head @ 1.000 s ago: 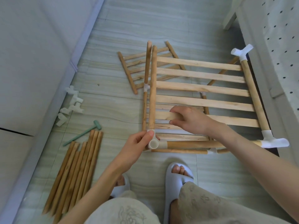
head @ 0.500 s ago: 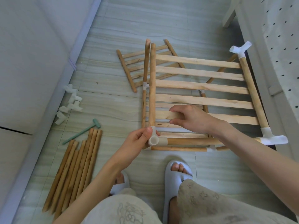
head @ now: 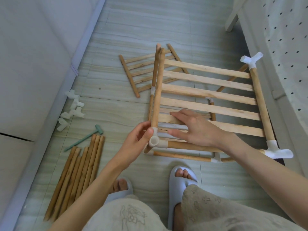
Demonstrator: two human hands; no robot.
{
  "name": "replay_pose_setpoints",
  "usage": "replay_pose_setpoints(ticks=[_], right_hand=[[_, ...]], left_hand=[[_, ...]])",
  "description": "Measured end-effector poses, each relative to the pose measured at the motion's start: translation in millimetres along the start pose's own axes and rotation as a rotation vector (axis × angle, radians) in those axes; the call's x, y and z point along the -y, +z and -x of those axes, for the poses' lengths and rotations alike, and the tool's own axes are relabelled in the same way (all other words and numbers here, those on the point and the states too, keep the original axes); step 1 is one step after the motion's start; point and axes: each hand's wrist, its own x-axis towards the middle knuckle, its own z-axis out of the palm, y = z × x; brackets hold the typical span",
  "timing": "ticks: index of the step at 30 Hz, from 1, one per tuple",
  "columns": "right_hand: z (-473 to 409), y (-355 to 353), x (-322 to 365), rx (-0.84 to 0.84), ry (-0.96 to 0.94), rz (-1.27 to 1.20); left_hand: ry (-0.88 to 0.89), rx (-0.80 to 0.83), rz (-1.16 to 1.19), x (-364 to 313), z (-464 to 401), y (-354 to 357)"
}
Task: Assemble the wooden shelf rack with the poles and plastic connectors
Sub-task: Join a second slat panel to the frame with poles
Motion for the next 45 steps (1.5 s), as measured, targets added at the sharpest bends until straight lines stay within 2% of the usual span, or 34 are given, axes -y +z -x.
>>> replay_pose_setpoints(ticks=[5, 11, 16, 25, 33, 39, 45], right_hand=[[2.8, -0.3, 5.0, 0.151, -0.055, 0.177], [-13.9, 6.0, 19.5, 0.114, -0.124, 0.192], [-20.0, 6.4, 23.5, 0.068, -0.127, 0.163], [-19.0, 7.3, 23.7, 0.017, -0.134, 0.162], [-16.3, 5.2, 26.7, -0.004, -0.123, 0.122], [-12.7, 10.3, 26.9, -0.022, -0.131, 0.104], [-7.4, 8.7, 25.6, 0.033, -0.131, 0.093]], left_hand=[[0.09, 0.22, -0.115, -8.7, 4.0, -28.1], [0.058, 0.379, -0.322, -24.3, -11.8, -38.2], [0.031, 0.458, -0.294, -27.7, -23.1, -36.0], [0.018, 0.29, -0.339, -18.6, -26.6, -36.2], [0.129, 0.189, -0.437, -9.0, -20.9, -32.1], [0.131, 0.199, -0.474, -8.1, -13.9, -31.3], [0.09, 0.259, -0.368, -13.0, -13.3, -28.6]])
